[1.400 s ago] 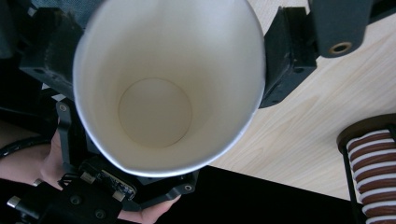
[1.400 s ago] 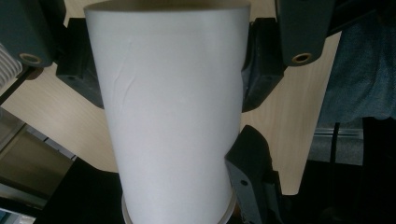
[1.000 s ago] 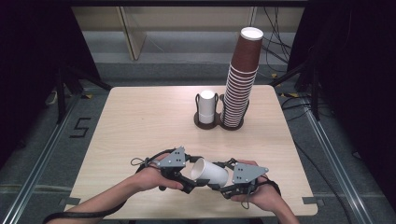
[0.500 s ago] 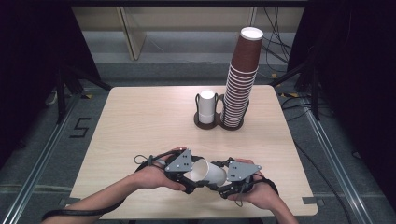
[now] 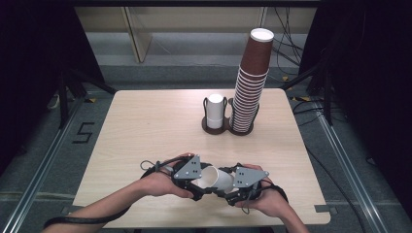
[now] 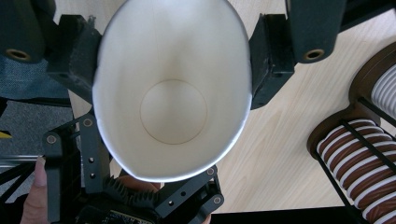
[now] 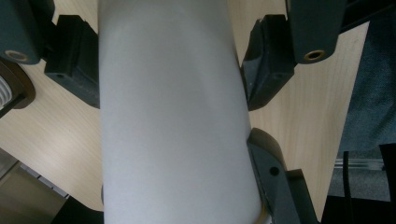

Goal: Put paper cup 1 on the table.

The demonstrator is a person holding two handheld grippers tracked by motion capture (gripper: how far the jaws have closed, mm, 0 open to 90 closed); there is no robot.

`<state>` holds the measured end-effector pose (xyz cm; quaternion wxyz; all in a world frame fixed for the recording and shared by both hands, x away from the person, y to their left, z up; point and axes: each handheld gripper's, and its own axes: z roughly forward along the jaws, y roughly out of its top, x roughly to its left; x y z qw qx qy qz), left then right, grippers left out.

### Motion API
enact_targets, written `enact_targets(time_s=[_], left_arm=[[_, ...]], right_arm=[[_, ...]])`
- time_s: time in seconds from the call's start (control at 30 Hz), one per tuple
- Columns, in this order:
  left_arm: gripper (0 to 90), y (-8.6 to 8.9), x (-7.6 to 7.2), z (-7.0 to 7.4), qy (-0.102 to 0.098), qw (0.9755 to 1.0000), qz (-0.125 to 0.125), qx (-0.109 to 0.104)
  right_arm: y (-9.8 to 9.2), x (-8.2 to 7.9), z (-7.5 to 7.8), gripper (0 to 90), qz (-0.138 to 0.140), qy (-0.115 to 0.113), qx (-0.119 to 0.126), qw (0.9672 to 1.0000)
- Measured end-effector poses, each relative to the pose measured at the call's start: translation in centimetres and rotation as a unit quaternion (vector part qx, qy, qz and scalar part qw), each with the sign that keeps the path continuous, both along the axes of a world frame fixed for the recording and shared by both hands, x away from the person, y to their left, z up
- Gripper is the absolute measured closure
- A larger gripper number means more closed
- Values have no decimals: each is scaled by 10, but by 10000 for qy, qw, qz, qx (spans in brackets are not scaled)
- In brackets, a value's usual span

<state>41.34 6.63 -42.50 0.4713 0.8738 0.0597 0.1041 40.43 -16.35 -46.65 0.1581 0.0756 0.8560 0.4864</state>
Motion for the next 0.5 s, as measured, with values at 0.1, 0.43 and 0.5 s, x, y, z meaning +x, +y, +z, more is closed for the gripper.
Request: enact_targets(time_s=[0.1, 0.43, 0.5], left_arm=[[299, -1, 0, 1, -22, 10000, 15, 50], [300, -5, 3, 13, -391, 9966, 11, 725], [301, -5, 3, 14, -374, 9965, 34, 749]], right_arm=[[0, 1, 1, 286, -14, -11, -17, 10000], [-3, 1, -4, 159, -321, 80, -69, 9994], [-4, 1, -5, 155, -342, 26, -66, 9994]])
